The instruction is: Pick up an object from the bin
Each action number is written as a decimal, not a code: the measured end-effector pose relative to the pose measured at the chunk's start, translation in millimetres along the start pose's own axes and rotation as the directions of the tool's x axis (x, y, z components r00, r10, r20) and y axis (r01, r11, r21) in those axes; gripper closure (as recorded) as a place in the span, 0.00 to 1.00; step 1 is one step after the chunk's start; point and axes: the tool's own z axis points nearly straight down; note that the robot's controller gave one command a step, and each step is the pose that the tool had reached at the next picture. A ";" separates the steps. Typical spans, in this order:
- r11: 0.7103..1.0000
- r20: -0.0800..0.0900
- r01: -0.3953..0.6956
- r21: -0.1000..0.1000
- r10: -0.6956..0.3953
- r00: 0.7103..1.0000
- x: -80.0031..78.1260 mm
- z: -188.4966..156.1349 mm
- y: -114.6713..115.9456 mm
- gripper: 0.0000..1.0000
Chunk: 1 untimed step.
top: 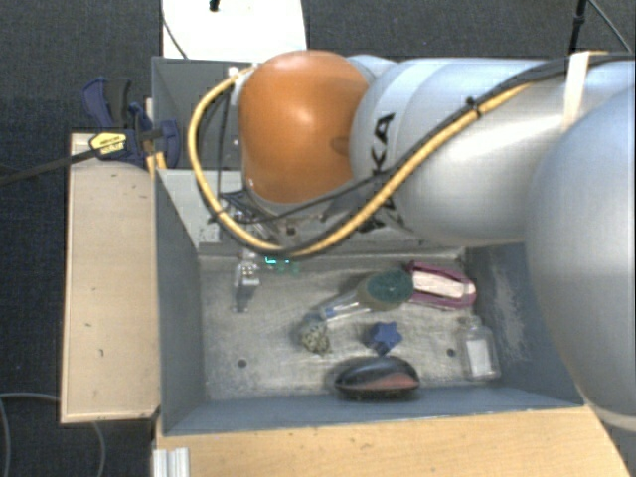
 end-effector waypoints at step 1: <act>0.907 0.001 0.422 0.003 -0.422 0.907 -35.3 154.4 1.0 0.00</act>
Offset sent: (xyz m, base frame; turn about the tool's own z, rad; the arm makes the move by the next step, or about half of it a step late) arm 0.0344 0.0024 -0.1528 -0.4361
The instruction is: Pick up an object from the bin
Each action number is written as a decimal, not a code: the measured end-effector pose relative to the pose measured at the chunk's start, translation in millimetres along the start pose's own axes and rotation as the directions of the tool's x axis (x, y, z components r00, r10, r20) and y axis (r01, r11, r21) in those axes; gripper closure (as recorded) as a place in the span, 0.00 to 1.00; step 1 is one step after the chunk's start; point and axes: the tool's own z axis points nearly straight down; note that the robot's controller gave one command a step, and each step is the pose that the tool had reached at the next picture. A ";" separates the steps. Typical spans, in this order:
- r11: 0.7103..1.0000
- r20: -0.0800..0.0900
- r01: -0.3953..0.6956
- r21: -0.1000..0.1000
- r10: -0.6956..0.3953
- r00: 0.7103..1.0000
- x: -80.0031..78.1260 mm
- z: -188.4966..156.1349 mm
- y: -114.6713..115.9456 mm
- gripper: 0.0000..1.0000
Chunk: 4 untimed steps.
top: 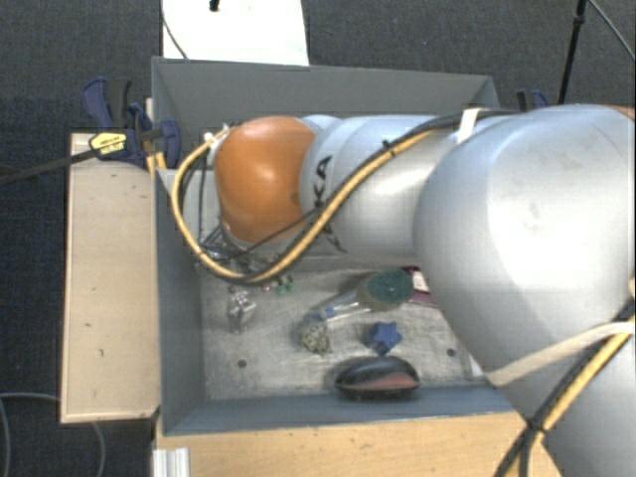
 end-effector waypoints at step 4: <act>0.588 0.010 0.809 0.006 -0.809 0.588 97.6 -3.8 -216.5 0.00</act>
Offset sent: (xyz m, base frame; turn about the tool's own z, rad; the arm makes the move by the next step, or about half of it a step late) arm -0.0375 -0.0983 0.0017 -0.5044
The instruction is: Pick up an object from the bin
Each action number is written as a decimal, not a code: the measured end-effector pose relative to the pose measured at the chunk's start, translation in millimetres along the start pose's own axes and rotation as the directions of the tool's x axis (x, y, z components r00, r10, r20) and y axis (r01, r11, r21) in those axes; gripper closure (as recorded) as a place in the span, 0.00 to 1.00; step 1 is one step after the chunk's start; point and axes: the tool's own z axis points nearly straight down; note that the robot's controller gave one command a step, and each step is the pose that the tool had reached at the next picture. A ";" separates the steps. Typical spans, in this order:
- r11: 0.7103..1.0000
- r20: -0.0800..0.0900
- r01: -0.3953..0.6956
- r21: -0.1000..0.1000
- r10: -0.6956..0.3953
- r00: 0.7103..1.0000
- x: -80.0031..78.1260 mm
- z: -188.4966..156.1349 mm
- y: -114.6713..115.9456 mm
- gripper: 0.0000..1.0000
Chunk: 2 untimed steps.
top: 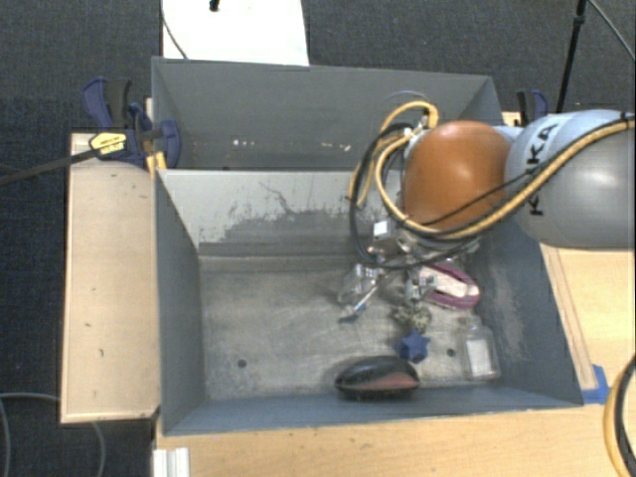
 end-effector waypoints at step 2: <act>1.000 -0.004 -0.015 -0.004 0.015 1.000 -1.4 -14.1 -0.9 1.00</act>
Offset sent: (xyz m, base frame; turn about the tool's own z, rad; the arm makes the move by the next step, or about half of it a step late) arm 0.0000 0.0000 0.0000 0.0000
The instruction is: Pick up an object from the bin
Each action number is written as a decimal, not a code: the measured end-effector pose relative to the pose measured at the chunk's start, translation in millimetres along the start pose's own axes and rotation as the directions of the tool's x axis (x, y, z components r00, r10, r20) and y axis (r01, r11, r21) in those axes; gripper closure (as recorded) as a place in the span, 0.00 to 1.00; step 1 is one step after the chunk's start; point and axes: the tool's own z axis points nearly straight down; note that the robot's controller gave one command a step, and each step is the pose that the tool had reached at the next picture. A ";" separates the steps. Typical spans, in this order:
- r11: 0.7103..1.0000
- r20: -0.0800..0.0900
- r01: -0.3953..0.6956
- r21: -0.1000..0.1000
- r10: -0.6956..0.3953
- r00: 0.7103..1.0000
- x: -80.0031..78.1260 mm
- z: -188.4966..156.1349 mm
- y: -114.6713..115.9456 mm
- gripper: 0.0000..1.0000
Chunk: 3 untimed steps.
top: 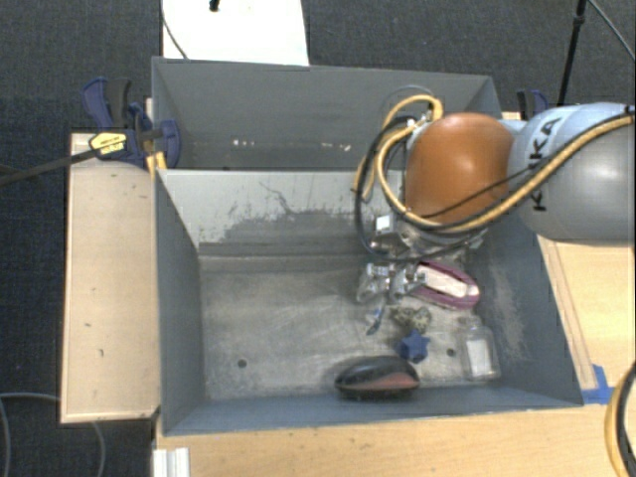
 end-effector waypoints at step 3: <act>0.999 0.002 -0.040 0.009 0.040 0.999 -1.0 -87.7 -1.0 1.00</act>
Offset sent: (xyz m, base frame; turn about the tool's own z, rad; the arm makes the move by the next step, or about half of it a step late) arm -0.0001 0.0001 0.0176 0.0000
